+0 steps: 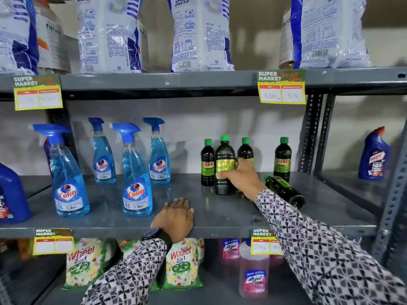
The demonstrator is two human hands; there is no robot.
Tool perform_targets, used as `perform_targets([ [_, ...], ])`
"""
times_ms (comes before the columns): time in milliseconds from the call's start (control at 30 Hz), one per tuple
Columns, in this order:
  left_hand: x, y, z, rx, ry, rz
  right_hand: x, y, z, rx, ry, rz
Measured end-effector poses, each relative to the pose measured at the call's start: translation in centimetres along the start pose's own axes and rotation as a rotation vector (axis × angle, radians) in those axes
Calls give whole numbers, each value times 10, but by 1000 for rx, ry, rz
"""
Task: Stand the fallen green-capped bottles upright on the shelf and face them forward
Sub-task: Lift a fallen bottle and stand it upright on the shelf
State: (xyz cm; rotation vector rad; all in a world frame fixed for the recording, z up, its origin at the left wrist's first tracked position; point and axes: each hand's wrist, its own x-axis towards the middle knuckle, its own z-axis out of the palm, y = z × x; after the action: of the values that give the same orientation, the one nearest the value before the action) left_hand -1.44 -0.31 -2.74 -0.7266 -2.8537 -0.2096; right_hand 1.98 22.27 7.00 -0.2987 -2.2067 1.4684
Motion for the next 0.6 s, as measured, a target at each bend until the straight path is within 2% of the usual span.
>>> perform_targets([
  [67,0,1,-1,1,6,6,-6,11,6,-32,89,-99],
  [200,-3,2,-2,-21,8,-6,-21,39,20,-48,134,-186],
  [467,-4,3,-5,-38,9,-9,-27,54,29,-91,146,-173],
  [600,-4,5,-5,-34,7,-9,-26,60,29,4,89,-171],
])
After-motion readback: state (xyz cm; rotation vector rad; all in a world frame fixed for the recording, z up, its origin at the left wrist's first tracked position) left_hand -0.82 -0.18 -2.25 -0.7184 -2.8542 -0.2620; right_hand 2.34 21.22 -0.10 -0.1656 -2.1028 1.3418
